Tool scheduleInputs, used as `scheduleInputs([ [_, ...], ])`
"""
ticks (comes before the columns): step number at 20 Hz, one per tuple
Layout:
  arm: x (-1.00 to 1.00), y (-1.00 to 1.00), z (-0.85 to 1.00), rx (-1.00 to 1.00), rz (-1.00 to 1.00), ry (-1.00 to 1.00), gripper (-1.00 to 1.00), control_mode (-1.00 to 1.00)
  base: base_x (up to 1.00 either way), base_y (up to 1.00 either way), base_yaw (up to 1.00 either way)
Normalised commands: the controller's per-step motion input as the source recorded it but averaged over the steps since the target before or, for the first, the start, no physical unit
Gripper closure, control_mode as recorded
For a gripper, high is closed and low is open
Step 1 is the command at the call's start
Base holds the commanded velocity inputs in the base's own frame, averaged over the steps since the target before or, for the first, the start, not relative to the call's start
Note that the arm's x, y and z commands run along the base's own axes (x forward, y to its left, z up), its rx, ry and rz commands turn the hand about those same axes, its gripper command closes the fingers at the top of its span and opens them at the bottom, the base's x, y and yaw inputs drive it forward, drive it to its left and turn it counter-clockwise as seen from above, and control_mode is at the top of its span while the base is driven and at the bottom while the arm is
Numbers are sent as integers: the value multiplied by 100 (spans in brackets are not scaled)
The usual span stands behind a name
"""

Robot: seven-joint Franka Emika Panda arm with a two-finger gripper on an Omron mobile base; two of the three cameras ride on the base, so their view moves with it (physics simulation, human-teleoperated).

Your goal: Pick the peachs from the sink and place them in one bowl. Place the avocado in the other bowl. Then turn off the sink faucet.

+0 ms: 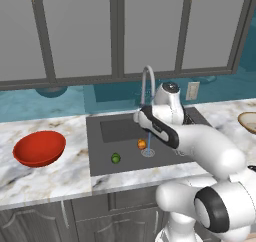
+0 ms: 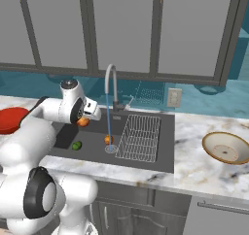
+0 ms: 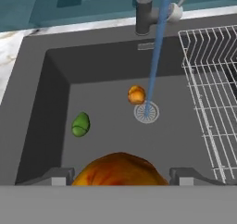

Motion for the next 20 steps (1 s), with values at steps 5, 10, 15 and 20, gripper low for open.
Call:
scheduleInputs([
  [5,0,-38,13,0,-2,0,100,-100,0,0,0],
  [10,0,-40,2,0,-3,0,100,-100,0,0,0],
  [15,0,-41,0,0,-3,0,100,-100,0,0,0],
  [20,0,-45,0,0,-2,0,100,-100,0,0,0],
])
